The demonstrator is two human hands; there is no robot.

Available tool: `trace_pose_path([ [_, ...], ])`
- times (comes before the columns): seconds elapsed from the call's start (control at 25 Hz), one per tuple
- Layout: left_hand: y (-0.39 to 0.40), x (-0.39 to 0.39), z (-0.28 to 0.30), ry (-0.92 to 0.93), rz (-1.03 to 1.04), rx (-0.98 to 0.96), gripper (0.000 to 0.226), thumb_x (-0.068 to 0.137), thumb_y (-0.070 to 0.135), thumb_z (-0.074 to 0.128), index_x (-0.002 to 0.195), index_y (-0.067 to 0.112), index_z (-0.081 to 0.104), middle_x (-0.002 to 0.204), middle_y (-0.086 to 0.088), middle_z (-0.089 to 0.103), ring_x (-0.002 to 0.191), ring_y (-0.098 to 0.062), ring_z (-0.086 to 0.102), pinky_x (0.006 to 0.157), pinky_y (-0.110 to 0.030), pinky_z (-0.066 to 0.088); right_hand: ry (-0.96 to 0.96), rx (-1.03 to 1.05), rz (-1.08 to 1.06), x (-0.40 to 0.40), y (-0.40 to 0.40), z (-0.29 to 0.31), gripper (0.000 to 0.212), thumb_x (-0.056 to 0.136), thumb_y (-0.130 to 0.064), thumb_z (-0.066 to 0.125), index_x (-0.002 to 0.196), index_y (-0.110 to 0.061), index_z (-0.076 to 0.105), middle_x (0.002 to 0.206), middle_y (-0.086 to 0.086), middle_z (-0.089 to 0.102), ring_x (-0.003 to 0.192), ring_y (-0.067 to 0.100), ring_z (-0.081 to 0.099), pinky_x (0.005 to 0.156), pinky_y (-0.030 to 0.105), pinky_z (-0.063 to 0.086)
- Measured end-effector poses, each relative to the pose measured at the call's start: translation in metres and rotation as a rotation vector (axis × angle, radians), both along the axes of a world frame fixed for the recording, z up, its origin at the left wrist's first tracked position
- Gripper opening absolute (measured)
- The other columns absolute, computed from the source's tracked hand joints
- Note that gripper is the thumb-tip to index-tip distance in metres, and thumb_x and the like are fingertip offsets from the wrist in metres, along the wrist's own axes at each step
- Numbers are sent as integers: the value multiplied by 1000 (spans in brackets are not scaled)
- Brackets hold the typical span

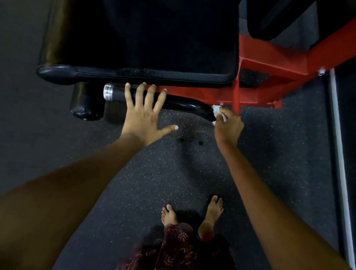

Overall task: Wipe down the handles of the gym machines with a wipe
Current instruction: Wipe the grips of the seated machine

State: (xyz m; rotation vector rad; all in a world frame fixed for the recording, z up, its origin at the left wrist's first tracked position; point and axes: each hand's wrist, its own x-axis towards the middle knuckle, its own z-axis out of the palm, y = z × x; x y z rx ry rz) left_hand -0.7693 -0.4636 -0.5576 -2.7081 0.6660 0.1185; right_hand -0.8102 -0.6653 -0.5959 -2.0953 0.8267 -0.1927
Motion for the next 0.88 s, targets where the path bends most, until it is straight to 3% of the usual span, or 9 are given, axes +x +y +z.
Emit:
trace_pose_path([
  [0.2, -2, 1, -3, -30, 7, 47, 98, 78, 82, 4, 145, 11, -2, 149, -17, 25, 138, -40, 20, 111, -64, 3, -226, -43, 218, 4, 18, 12, 24, 87, 5, 55, 110, 4, 65, 110, 13, 64, 100, 17, 59, 88, 19, 47],
  [0.28, -3, 1, -4, -40, 7, 49, 97, 79, 81, 5, 145, 10, -2, 147, -18, 26, 137, -40, 21, 111, -64, 5, -227, -53, 227, -1, 7, 4, 24, 87, 5, 55, 109, 4, 65, 109, 13, 66, 99, 17, 61, 88, 18, 47],
  [0.44, -3, 1, -6, -60, 4, 73, 96, 81, 80, 9, 145, 10, -2, 147, -18, 27, 137, -40, 22, 110, -64, 7, -5, 59, -9, -4, -16, -11, 25, 89, 4, 53, 111, 2, 65, 113, 16, 66, 105, 22, 63, 88, 14, 44],
  [0.6, -3, 2, -10, -76, -7, 86, 94, 82, 79, 14, 143, 9, -2, 145, -19, 29, 137, -40, 24, 110, -64, 10, -181, 77, 169, 11, 5, 7, 23, 86, 5, 58, 108, 6, 65, 105, 16, 68, 89, 13, 63, 75, 4, 47],
  [0.68, -3, 2, -10, -90, -7, 62, 94, 82, 79, 18, 143, 9, 2, 143, -20, 31, 136, -41, 24, 110, -65, 11, -258, 72, 253, 10, 11, 9, 23, 85, 5, 58, 107, 5, 66, 107, 13, 68, 95, 9, 59, 82, 4, 44],
  [0.76, -3, 2, -10, -96, -3, 51, 93, 81, 78, 17, 143, 9, 3, 142, -21, 32, 136, -41, 23, 110, -65, 11, -256, 77, 191, 5, 5, 1, 22, 87, 4, 57, 107, 4, 66, 107, 11, 68, 95, 6, 59, 84, 6, 45],
  [0.88, -4, 2, -11, -93, -4, 48, 93, 81, 78, 14, 143, 9, 0, 144, -21, 30, 137, -41, 19, 110, -65, 8, -129, -5, 65, -8, -18, -25, 20, 88, 4, 51, 97, 4, 69, 86, 9, 69, 74, 9, 63, 63, 13, 42],
])
